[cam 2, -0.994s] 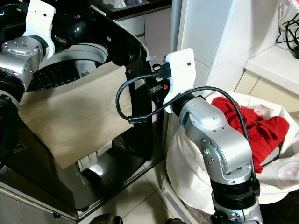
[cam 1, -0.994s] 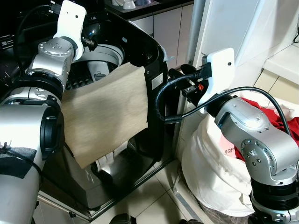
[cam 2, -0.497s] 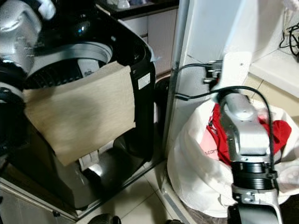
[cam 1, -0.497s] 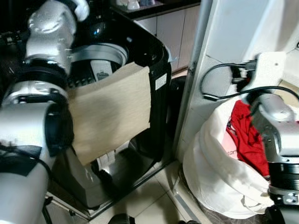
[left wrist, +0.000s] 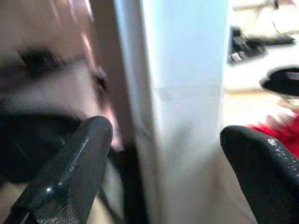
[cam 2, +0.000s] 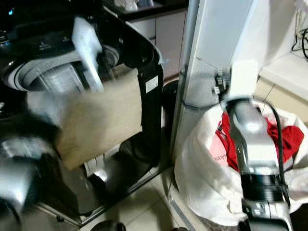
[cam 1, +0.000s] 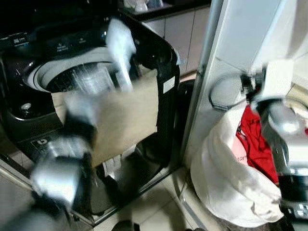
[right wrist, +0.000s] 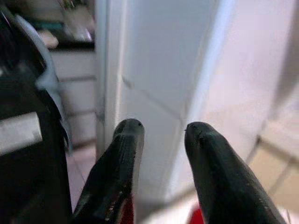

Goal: Clothes washing

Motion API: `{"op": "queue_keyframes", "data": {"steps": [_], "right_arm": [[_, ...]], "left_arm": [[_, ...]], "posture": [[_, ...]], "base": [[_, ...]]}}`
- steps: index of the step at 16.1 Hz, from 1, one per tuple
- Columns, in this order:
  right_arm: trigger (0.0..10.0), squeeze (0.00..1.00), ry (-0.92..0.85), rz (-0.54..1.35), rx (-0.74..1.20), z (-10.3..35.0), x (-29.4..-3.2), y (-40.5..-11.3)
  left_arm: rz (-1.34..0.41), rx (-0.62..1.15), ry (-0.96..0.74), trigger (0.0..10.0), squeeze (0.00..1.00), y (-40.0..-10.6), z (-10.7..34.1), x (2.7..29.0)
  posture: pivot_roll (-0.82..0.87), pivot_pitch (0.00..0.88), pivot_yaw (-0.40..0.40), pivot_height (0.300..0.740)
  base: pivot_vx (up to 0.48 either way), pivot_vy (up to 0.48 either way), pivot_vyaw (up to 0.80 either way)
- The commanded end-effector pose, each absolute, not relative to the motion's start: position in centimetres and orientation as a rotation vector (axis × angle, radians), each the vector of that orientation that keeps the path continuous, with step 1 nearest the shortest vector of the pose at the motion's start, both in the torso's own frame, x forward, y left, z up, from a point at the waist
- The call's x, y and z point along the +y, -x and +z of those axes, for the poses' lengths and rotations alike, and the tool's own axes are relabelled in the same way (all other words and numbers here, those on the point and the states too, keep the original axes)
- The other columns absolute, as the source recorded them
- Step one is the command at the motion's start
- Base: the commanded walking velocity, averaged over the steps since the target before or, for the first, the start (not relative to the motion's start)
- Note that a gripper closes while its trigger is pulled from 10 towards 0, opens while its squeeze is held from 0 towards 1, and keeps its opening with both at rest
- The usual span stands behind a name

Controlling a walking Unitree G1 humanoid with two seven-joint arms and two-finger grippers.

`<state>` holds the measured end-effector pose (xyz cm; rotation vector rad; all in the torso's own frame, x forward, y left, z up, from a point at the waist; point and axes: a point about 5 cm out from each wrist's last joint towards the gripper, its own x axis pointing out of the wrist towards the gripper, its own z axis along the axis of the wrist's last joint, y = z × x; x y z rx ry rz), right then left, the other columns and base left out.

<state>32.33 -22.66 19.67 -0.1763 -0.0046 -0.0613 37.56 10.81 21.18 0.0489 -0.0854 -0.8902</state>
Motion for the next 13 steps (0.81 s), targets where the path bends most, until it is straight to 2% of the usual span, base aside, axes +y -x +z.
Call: {"op": "queue_keyframes", "data": {"steps": [1,4,8,11,13], "right_arm": [[10.0,1.0,0.192,-0.097,0.017,19.2,-23.6,-32.0],[10.0,1.0,0.191,-0.146,0.061,17.9,-25.0,-31.5],[10.0,1.0,0.172,-0.207,0.175,14.9,-27.3,-31.3],[10.0,1.0,0.082,-0.25,0.227,13.2,-28.7,-31.6],[10.0,1.0,0.066,-0.242,0.24,12.3,-28.8,-31.9]], "left_arm": [[-0.916,-0.166,-0.043,10.0,0.0,-36.5,22.3,9.4],[-0.934,-0.156,0.057,10.0,0.0,-34.3,20.6,7.8],[-0.999,-0.114,0.024,10.0,0.0,-31.1,18.3,6.1],[-0.94,-0.042,-0.079,10.0,0.0,-29.1,15.5,7.0],[-0.824,-0.003,-0.045,10.0,0.0,-29.0,14.2,8.0]], "posture": [[-0.07,0.0,0.053,0.74],[-0.08,0.0,0.049,0.74],[-0.08,0.01,0.042,0.74],[-0.08,0.026,0.045,0.74],[-0.07,0.032,0.045,0.74]], "base": [[0.0,0.0,0.0],[0.0,0.0,0.0],[0.0,0.0,0.0],[0.0,0.0,0.0],[0.0,0.0,0.0]]}}
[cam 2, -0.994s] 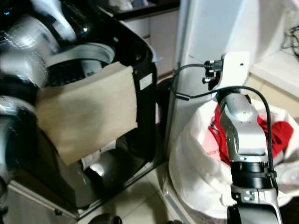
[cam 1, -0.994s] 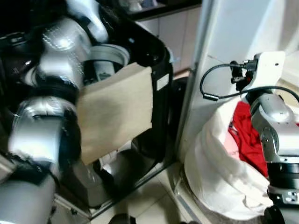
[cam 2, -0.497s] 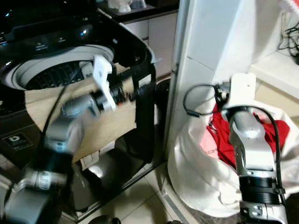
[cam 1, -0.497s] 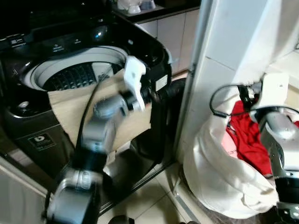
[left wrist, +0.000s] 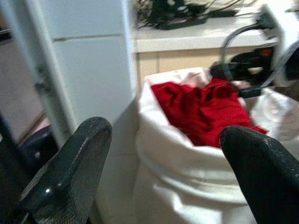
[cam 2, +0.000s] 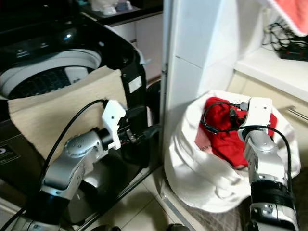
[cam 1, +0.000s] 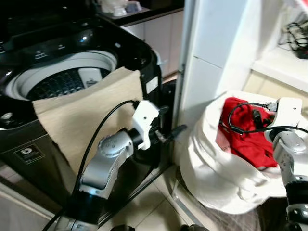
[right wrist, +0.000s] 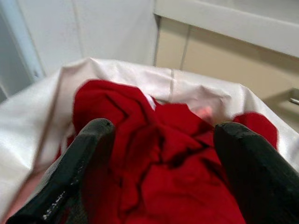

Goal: Clothes washing

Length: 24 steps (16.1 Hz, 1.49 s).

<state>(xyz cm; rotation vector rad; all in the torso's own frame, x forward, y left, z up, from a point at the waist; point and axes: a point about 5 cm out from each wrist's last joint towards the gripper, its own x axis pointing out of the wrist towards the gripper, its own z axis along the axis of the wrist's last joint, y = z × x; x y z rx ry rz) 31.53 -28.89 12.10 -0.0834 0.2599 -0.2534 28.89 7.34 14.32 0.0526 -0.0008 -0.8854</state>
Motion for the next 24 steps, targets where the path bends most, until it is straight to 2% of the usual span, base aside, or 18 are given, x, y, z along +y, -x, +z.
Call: {"op": "queue_keyframes", "data": {"steps": [1,2,4,7,10,11,12,13,14,15,16,18,23,24], "right_arm": [[10.0,1.0,0.046,-0.23,0.24,12.0,-28.6,-31.9],[10.0,1.0,0.014,-0.223,0.252,11.2,-28.6,-31.9],[10.0,1.0,0.028,-0.235,0.302,9.7,-29.2,-31.8],[10.0,1.0,0.049,-0.263,0.355,9.0,-30.2,-32.2],[10.0,1.0,0.071,-0.234,0.292,9.8,-29.2,-32.8],[10.0,0.36,0.055,-0.235,0.216,10.4,-28.4,-32.6],[10.0,0.36,0.056,-0.24,0.202,10.5,-28.3,-32.5],[10.0,0.0,0.1,-0.234,0.146,11.2,-27.6,-32.2],[10.0,0.0,0.143,-0.23,0.102,11.9,-26.6,-31.8],[10.0,0.0,0.158,-0.162,0.04,12.8,-24.5,-30.7],[10.0,0.0,0.132,-0.089,-0.021,13.9,-22.3,-29.2],[10.0,0.0,0.08,-0.013,-0.055,14.4,-19.8,-27.2],[10.0,0.0,0.027,0.223,0.047,13.5,-14.7,-25.5],[10.0,0.0,0.028,0.238,0.06,13.4,-14.3,-25.3]], "left_arm": [[-0.774,0.018,-0.015,10.0,0.0,-29.0,13.7,8.5],[-0.717,0.051,0.012,10.0,0.0,-28.8,12.8,9.1],[-0.72,0.064,0.012,10.0,0.0,-28.0,12.1,9.3],[-0.839,0.043,0.036,10.0,0.0,-26.9,13.3,8.5],[-0.731,0.102,0.053,10.0,0.0,-27.3,12.7,9.3],[-0.587,0.122,0.059,10.0,0.0,-27.5,12.0,10.4],[-0.555,0.119,0.065,10.0,0.0,-27.5,12.0,10.6],[-0.501,0.122,0.068,10.0,0.0,-27.5,12.0,11.0],[-0.455,0.13,0.071,10.0,0.0,-27.6,12.1,11.4],[-0.405,0.113,0.078,10.0,0.0,-27.6,12.1,12.1],[-0.366,0.105,0.061,10.0,0.0,-27.6,12.0,12.7],[-0.335,0.092,0.031,10.0,0.0,-27.2,11.7,13.2],[-0.325,0.047,0.017,10.0,0.0,-27.2,12.5,13.5],[-0.319,0.044,0.02,10.0,0.0,-27.3,12.5,13.6]], "posture": [[-0.07,0.034,0.045,0.74],[-0.07,0.036,0.045,0.74],[-0.07,0.045,0.04,0.74],[-0.05,0.066,0.03,0.74],[-0.04,0.063,0.026,0.74],[-0.05,0.057,0.032,0.74],[-0.05,0.057,0.032,0.74],[-0.05,0.049,0.026,0.74],[-0.06,0.045,0.021,0.74],[-0.06,0.037,0.011,0.74],[-0.07,0.031,0.002,0.74],[-0.08,0.022,-0.005,0.74],[-0.09,0.013,-0.012,0.74],[-0.09,0.013,-0.012,0.74]], "base": [[0.0,0.0,0.0],[0.0,0.0,0.0],[0.0,0.0,0.0],[0.0,0.0,0.0],[0.0,0.0,0.0],[0.0,0.0,0.0],[0.0,0.0,0.0],[0.0,0.0,0.0],[0.0,0.0,0.0],[0.0,0.0,0.0],[0.0,0.0,0.0],[0.0,0.0,0.0],[0.12,0.0,0.0],[0.315,0.0,0.0]]}}
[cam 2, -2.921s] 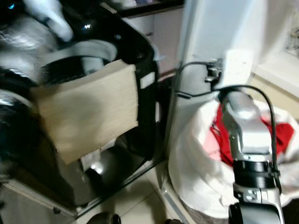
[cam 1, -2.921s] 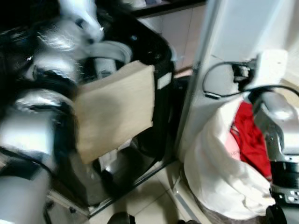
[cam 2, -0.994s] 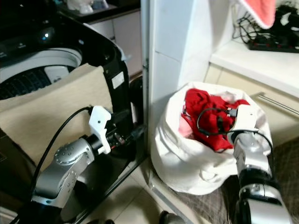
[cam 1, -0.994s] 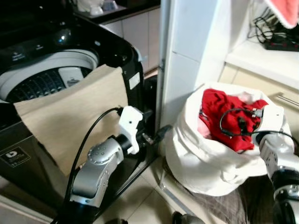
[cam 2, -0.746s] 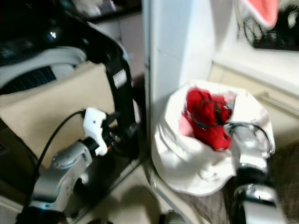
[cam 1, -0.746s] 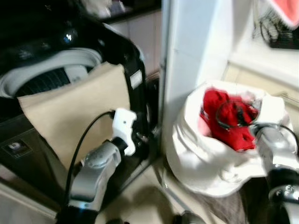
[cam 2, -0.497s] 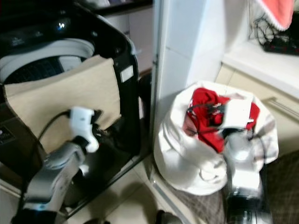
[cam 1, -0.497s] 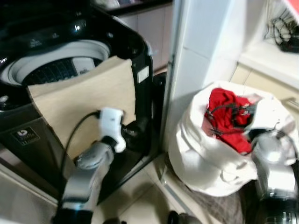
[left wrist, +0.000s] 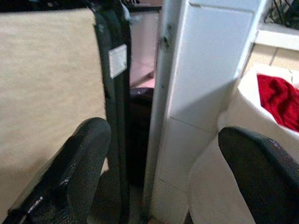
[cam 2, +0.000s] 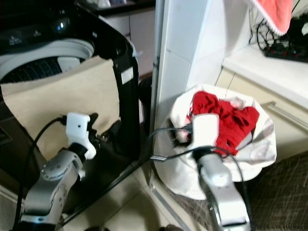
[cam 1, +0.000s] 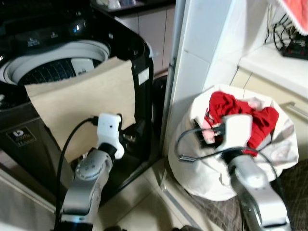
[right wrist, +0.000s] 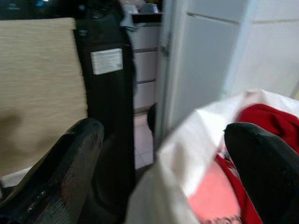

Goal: Clothes washing

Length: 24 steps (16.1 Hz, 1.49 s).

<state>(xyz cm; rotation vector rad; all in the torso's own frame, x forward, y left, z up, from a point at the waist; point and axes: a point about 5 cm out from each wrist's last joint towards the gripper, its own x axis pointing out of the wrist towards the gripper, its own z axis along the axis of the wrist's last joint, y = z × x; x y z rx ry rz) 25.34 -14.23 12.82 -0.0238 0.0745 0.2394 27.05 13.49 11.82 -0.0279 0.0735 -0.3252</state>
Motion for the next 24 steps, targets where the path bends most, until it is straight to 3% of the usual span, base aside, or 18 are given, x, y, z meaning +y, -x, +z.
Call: {"op": "queue_keyframes", "data": {"steps": [1,11,16,24], "right_arm": [[10.0,0.0,0.021,0.243,0.068,13.4,-14.1,-25.3],[10.0,0.0,0.046,0.266,0.094,13.6,-13.8,-25.8],[10.0,0.0,0.007,0.247,0.101,13.7,-13.9,-25.5],[10.0,0.0,-0.019,0.093,0.13,13.6,-15.8,-26.3]], "left_arm": [[-0.307,0.043,0.021,10.0,0.0,-27.4,12.5,13.7],[-0.308,0.045,0.014,10.0,0.0,-27.5,12.4,13.5],[-0.327,0.051,0.019,10.0,0.0,-27.5,12.3,13.4],[-0.364,0.064,0.021,10.0,0.0,-27.4,12.1,13.1]], "posture": [[-0.09,0.011,-0.013,0.74],[-0.09,0.005,-0.016,0.74],[-0.09,0.0,-0.003,0.74],[-0.09,0.0,0.005,0.74]], "base": [[0.311,0.0,0.0],[0.315,0.0,0.0],[0.304,0.0,-0.44],[0.0,0.0,0.0]]}}
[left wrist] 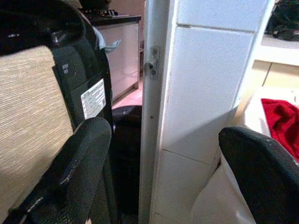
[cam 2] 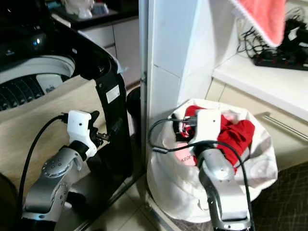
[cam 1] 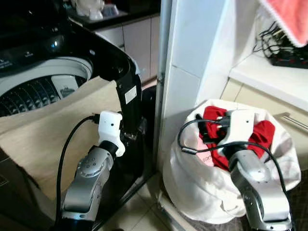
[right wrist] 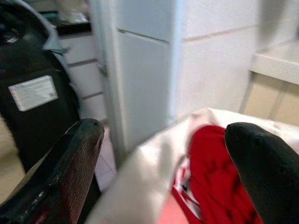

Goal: Clothes washing

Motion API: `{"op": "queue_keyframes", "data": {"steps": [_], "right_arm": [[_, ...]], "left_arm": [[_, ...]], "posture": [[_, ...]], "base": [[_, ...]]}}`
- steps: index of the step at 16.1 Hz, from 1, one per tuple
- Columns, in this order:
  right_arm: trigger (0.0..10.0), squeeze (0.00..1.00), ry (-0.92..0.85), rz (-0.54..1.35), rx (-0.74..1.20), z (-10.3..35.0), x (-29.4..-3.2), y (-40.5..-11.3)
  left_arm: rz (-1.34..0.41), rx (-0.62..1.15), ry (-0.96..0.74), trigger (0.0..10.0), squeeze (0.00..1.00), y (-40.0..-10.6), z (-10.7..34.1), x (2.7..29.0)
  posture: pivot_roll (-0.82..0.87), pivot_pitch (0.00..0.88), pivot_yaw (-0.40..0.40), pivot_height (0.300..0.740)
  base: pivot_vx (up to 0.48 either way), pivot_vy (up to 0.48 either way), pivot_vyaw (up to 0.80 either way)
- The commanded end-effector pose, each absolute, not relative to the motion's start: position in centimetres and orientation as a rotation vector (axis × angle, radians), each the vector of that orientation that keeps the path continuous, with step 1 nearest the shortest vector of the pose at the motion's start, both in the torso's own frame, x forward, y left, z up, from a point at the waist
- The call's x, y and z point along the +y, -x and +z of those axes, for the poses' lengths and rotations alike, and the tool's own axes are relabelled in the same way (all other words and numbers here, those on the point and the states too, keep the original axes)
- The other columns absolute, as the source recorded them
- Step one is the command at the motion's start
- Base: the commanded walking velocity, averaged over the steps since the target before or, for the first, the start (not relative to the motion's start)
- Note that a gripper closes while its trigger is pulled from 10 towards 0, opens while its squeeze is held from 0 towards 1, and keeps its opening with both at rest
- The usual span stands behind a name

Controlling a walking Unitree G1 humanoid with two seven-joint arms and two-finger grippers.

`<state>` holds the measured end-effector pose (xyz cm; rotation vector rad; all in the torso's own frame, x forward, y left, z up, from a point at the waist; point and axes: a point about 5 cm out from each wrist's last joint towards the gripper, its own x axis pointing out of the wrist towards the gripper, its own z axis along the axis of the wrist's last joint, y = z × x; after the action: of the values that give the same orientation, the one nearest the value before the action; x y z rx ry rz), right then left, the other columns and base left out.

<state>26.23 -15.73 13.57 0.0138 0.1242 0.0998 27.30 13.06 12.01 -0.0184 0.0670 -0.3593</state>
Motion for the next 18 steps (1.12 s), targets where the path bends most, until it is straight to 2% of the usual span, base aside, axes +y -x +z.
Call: {"op": "queue_keyframes", "data": {"steps": [1,2,3,4,5,7,10,12,15,18], "right_arm": [[10.0,0.0,-0.01,0.074,0.15,13.4,-16.3,-26.7],[10.0,0.0,0.01,0.049,0.184,13.1,-17.2,-27.3],[10.0,0.81,0.029,0.028,0.218,12.8,-18.2,-27.9],[10.0,0.81,0.036,0.018,0.232,12.6,-18.6,-28.1],[10.0,1.0,0.03,-0.001,0.245,12.3,-19.5,-28.8],[10.0,1.0,0.003,-0.061,0.291,11.1,-22.5,-31.5],[10.0,1.0,-0.013,-0.097,0.392,9.7,-25.0,-33.6],[10.0,1.0,0.013,-0.115,0.447,8.8,-25.8,-33.7],[10.0,1.0,0.003,-0.149,0.523,7.0,-26.5,-33.5],[10.0,1.0,0.024,-0.154,0.57,6.2,-26.3,-33.3]], "left_arm": [[-0.376,0.067,0.022,10.0,0.0,-27.4,12.1,13.0],[-0.411,0.078,0.023,10.0,0.0,-27.2,11.9,12.6],[-0.445,0.086,0.024,10.0,0.0,-27.1,11.9,12.2],[-0.457,0.087,0.025,10.0,0.0,-27.1,11.9,12.1],[-0.478,0.093,0.031,10.0,0.0,-27.0,11.9,11.9],[-0.506,0.084,0.02,10.0,0.0,-27.3,12.4,11.8],[-0.532,0.079,0.005,10.0,0.0,-27.2,13.2,12.3],[-0.631,0.089,-0.02,10.0,0.0,-26.4,13.6,12.0],[-0.887,0.151,-0.1,10.0,0.0,-23.8,13.9,11.3],[-0.884,0.17,-0.128,10.0,0.0,-23.8,13.9,11.5]], "posture": [[-0.09,0.0,0.005,0.74],[-0.09,0.0,0.008,0.74],[-0.09,0.005,0.013,0.74],[-0.09,0.005,0.014,0.74],[-0.09,0.006,0.015,0.74],[-0.07,0.022,0.021,0.74],[-0.04,0.05,0.027,0.74],[0.0,0.073,0.034,0.74],[0.06,0.123,0.053,0.74],[0.07,0.142,0.067,0.74]], "base": [[0.0,0.0,0.0],[0.0,0.0,0.0],[0.0,0.0,0.0],[0.0,0.0,0.0],[0.0,0.0,0.0],[0.0,0.0,0.0],[0.0,0.0,0.0],[0.0,0.0,0.0],[0.0,0.0,0.0],[0.0,0.0,0.0]]}}
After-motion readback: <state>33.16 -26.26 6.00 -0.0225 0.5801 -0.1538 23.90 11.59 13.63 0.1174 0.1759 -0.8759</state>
